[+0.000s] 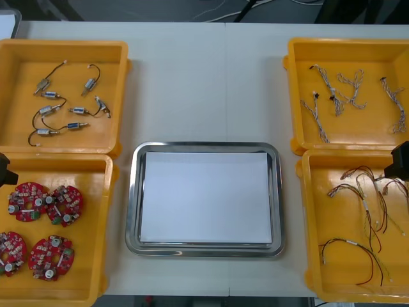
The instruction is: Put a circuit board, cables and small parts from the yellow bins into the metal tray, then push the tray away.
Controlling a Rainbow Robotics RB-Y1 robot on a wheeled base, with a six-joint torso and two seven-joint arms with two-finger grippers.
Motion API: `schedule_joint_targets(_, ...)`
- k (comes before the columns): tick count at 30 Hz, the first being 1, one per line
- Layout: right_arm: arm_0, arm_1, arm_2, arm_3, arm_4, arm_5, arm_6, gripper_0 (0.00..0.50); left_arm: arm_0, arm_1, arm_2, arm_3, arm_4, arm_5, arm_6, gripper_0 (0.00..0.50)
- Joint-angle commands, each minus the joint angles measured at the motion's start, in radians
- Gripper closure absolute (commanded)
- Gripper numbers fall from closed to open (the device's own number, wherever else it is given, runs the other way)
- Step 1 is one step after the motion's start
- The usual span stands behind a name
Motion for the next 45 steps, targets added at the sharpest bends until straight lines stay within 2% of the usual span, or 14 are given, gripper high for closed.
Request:
schedule_joint_targets(1, -0.021, -0.04, -0.03, -0.006, -0.007, 0.003, 0.003, 0.0, 0.019, 0.046, 0.021, -0.013, -0.003, 0.007, -0.025, 0.0)
schedule_joint_targets(11, -0.021, -0.04, -0.03, -0.006, -0.007, 0.003, 0.003, 0.0, 0.019, 0.046, 0.021, -0.013, -0.003, 0.007, -0.025, 0.0)
schedule_joint_targets(14, 0.007, -0.043, -0.023, 0.004, -0.013, 0.003, -0.003, 0.0, 0.019, 0.046, 0.021, -0.013, -0.003, 0.007, -0.025, 0.0)
schedule_joint_targets(15, 0.007, -0.055, -0.026, -0.001, -0.015, 0.003, -0.003, 0.0, 0.042, -0.006, 0.009, -0.006, 0.0, 0.007, -0.025, 0.0)
schedule_joint_targets(17, 0.014, -0.067, -0.026, -0.001, -0.024, 0.003, -0.006, 0.0, 0.043, -0.024, 0.012, -0.006, 0.003, 0.007, -0.028, 0.0)
schedule_joint_targets(24, 0.07, -0.07, -0.026, 0.002, -0.023, 0.003, 0.006, 0.0, 0.043, -0.01, 0.014, -0.01, 0.01, 0.007, -0.036, 0.0)
schedule_joint_targets(30, 0.136, -0.061, -0.026, 0.002, -0.024, -0.093, 0.032, 0.0, 0.048, -0.003, 0.029, -0.009, 0.028, 0.007, -0.051, 0.0)
schedule_joint_targets(33, 0.157, -0.046, -0.023, 0.001, -0.021, -0.122, 0.076, 0.0, 0.077, 0.014, 0.033, -0.01, 0.043, 0.006, -0.102, 0.0)
schedule_joint_targets(36, 0.165, -0.021, -0.025, 0.002, 0.008, -0.13, 0.132, 0.0, 0.118, 0.036, 0.047, -0.01, 0.063, -0.04, -0.161, 0.0)
schedule_joint_targets(45, 0.197, 0.023, 0.029, 0.002, 0.085, -0.212, 0.165, 0.0, 0.247, 0.065, 0.126, -0.01, 0.157, -0.148, -0.342, 0.0)
